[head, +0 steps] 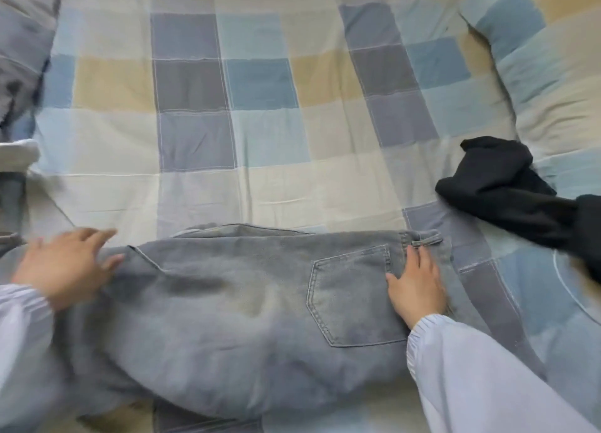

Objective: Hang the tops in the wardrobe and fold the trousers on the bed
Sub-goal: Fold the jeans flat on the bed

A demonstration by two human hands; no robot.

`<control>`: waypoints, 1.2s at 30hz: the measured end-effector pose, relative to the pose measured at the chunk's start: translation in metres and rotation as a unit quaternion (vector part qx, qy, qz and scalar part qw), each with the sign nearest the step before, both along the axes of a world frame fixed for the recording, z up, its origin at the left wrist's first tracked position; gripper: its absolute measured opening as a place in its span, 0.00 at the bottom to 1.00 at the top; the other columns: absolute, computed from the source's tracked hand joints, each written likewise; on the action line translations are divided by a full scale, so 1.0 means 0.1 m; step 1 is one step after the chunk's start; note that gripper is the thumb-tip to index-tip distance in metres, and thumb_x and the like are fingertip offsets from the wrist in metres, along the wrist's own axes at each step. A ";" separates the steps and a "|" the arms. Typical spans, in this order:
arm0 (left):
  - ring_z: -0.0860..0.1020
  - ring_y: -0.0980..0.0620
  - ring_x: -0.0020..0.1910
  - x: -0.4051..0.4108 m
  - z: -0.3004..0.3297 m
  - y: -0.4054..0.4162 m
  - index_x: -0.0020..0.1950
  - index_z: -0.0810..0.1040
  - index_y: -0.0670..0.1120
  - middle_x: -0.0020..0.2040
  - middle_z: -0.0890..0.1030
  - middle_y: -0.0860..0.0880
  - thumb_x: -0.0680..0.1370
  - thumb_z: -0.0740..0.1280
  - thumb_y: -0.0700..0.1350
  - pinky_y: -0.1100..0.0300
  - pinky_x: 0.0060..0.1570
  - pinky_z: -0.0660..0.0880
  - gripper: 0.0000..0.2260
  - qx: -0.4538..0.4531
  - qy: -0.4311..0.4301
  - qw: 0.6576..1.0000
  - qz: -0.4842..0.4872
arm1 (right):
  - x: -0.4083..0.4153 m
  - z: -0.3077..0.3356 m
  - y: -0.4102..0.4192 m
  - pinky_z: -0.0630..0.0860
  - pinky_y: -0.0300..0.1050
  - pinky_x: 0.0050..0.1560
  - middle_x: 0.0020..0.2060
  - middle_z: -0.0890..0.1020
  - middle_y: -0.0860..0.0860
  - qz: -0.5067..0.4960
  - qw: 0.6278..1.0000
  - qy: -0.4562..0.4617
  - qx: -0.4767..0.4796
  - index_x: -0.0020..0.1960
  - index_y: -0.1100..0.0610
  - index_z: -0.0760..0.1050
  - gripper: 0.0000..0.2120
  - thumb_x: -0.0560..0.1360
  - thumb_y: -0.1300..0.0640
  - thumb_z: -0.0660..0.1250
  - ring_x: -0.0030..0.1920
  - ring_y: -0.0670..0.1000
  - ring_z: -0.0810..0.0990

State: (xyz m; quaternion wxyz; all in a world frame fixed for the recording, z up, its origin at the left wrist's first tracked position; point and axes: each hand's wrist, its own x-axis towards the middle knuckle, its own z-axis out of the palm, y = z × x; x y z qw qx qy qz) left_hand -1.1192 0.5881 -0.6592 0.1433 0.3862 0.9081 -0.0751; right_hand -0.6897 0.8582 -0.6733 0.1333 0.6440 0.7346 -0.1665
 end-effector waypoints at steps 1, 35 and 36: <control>0.74 0.40 0.61 0.26 0.11 0.17 0.65 0.74 0.50 0.62 0.77 0.44 0.73 0.69 0.56 0.47 0.59 0.65 0.23 0.003 0.010 0.999 -0.037 | 0.05 -0.05 -0.02 0.60 0.54 0.70 0.75 0.56 0.53 -0.023 0.999 0.023 0.023 0.75 0.55 0.55 0.34 0.74 0.49 0.67 0.73 0.56 0.56; 0.75 0.43 0.57 1.20 -0.31 1.60 0.53 0.76 0.50 0.59 0.75 0.48 0.78 0.62 0.54 0.51 0.53 0.71 0.10 -0.016 -0.123 0.988 -0.091 | 1.17 -0.16 -0.13 0.69 0.55 0.63 0.62 0.71 0.57 -0.268 0.954 0.134 0.002 0.61 0.60 0.72 0.24 0.73 0.45 0.67 0.61 0.60 0.71; 0.75 0.44 0.57 1.16 -0.33 1.62 0.52 0.76 0.51 0.58 0.75 0.48 0.77 0.63 0.56 0.53 0.53 0.71 0.10 -0.032 -0.140 0.986 -0.088 | 1.16 -0.14 -0.07 0.70 0.55 0.63 0.62 0.72 0.57 -0.295 0.940 0.170 -0.013 0.64 0.58 0.69 0.29 0.70 0.44 0.70 0.61 0.59 0.72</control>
